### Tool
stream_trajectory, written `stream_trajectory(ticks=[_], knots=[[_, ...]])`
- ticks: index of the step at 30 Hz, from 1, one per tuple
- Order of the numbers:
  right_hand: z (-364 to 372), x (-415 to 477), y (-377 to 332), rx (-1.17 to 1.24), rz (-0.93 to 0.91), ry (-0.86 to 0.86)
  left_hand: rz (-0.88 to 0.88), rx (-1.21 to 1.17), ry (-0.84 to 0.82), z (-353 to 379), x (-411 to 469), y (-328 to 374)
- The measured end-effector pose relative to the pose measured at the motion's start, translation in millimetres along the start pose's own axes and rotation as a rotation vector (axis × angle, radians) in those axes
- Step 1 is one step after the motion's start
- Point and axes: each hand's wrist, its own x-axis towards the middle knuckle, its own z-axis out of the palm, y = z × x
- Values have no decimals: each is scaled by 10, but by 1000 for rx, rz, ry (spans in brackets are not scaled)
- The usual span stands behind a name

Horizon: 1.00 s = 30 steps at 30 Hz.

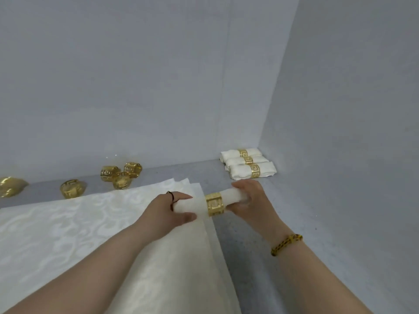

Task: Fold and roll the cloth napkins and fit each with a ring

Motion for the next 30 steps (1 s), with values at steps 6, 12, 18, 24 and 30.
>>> stream_trajectory(ticks=[6, 12, 18, 24, 30], knots=[[-437, 251, 474, 288, 384, 3, 4, -15, 57, 596, 530, 371], [-658, 457, 991, 374, 502, 41, -79, -62, 56, 1075, 1014, 530], [-538, 597, 1257, 414, 497, 74, -98, -107, 50, 1281, 1368, 530], [-366, 646, 1381, 230, 444, 108, -44, -94, 82, 1385, 1491, 398], [-292, 635, 1321, 91, 415, 182, 11, -38, 182, 1471, 1482, 326]])
